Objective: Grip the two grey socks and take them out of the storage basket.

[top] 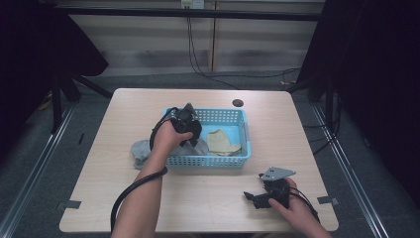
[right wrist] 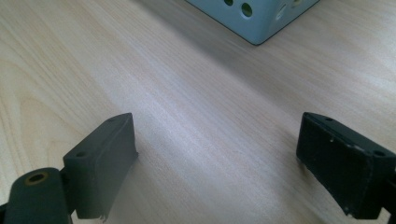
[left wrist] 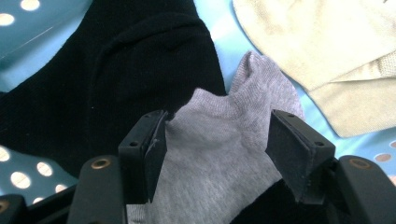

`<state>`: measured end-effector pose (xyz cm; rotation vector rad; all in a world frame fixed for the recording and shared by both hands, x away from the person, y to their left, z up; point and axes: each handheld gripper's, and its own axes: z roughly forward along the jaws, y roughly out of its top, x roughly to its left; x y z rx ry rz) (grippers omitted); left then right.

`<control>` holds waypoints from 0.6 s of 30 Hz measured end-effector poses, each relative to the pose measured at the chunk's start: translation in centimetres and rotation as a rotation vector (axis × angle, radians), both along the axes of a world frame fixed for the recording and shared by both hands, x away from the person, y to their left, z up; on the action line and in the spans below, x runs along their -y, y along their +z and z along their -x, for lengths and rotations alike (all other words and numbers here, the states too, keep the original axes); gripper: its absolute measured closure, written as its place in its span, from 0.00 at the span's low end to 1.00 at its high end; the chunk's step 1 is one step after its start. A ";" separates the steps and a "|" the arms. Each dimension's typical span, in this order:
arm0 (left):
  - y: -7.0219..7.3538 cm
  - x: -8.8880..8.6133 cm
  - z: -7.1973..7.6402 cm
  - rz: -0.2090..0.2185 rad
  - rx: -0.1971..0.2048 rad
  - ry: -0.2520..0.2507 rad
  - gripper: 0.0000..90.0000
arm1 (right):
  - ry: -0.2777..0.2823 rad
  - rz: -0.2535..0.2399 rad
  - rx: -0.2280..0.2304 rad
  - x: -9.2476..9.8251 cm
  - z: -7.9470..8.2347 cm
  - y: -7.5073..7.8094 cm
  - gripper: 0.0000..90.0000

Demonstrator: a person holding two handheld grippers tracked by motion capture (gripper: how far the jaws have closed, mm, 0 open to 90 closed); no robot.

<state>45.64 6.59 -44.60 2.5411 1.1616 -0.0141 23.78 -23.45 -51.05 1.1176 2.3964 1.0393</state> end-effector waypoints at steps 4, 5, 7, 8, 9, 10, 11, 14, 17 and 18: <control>0.3 0.0 -0.2 0.005 0.015 0.006 0.41 | 0.001 0.001 0.001 0.0 0.0 0.0 0.13; 0.4 0.0 -0.2 0.009 0.031 0.008 0.40 | 0.001 0.001 0.001 0.0 0.0 0.0 0.13; 0.5 0.0 -0.3 0.030 0.039 0.008 0.38 | 0.001 0.001 0.001 0.0 0.0 0.0 0.13; 0.5 0.1 -0.4 0.047 0.038 0.003 0.37 | 0.000 0.000 0.000 0.0 0.0 0.0 0.13; 0.4 0.1 -0.4 0.046 0.035 -0.003 0.37 | 0.001 0.001 0.001 0.0 0.0 0.0 0.13; 0.3 0.1 -0.4 0.034 0.032 -0.004 0.37 | 0.000 0.000 0.000 0.0 0.0 0.0 0.13; 0.1 0.2 -0.4 0.035 0.027 -0.007 0.37 | 0.000 0.000 0.000 0.0 0.0 0.0 0.13; -0.5 0.2 -0.4 0.025 0.004 -0.006 0.38 | -0.001 -0.001 -0.001 0.0 0.0 0.0 0.13; -0.8 0.0 -0.3 0.005 -0.019 -0.019 0.42 | 0.000 0.000 -0.001 0.0 0.0 0.0 0.13; -0.8 -0.1 -0.2 -0.002 -0.024 -0.021 0.46 | -0.001 -0.001 -0.001 0.0 0.0 0.0 0.13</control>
